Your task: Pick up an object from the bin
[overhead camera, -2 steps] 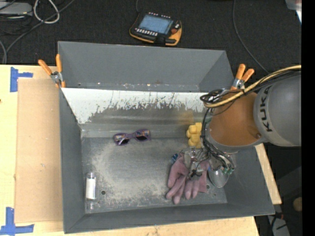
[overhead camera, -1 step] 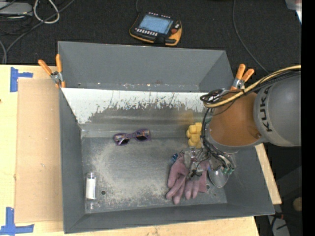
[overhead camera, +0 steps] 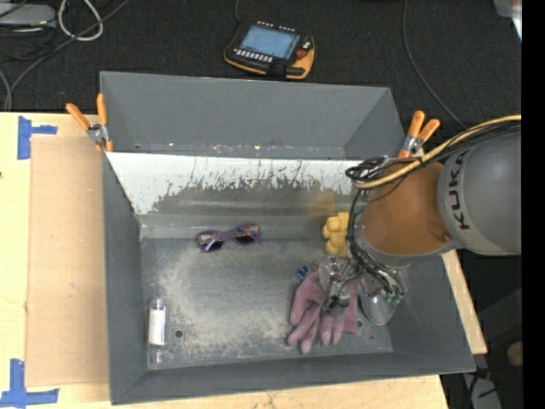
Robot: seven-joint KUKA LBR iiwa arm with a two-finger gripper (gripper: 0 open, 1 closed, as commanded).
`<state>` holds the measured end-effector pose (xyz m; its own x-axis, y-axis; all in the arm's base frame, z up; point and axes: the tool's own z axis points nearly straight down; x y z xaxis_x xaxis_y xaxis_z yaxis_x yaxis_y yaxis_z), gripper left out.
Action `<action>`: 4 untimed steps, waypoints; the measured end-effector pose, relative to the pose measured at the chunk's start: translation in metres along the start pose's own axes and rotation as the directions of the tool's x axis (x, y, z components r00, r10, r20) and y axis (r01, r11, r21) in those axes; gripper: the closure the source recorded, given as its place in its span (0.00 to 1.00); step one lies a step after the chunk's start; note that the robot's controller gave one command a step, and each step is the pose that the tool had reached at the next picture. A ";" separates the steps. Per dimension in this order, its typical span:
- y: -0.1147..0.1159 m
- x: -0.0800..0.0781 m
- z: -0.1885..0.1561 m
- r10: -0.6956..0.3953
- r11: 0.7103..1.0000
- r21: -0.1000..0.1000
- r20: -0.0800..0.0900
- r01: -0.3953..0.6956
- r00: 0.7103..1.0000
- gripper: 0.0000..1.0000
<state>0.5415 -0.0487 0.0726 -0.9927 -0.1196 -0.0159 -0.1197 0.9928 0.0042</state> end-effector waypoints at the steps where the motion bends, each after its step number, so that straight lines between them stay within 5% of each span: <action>1: 0.006 0.000 -0.004 0.011 1.000 0.002 -0.001 -0.011 1.000 1.00; 2: 0.003 -0.010 0.001 -0.012 1.000 -0.001 -0.004 0.012 1.000 1.00; 4: 0.013 -0.004 -0.010 -0.017 1.000 0.000 -0.004 0.017 1.000 1.00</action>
Offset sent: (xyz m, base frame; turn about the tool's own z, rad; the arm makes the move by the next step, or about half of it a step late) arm 0.0096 0.0025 -0.0026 -0.0121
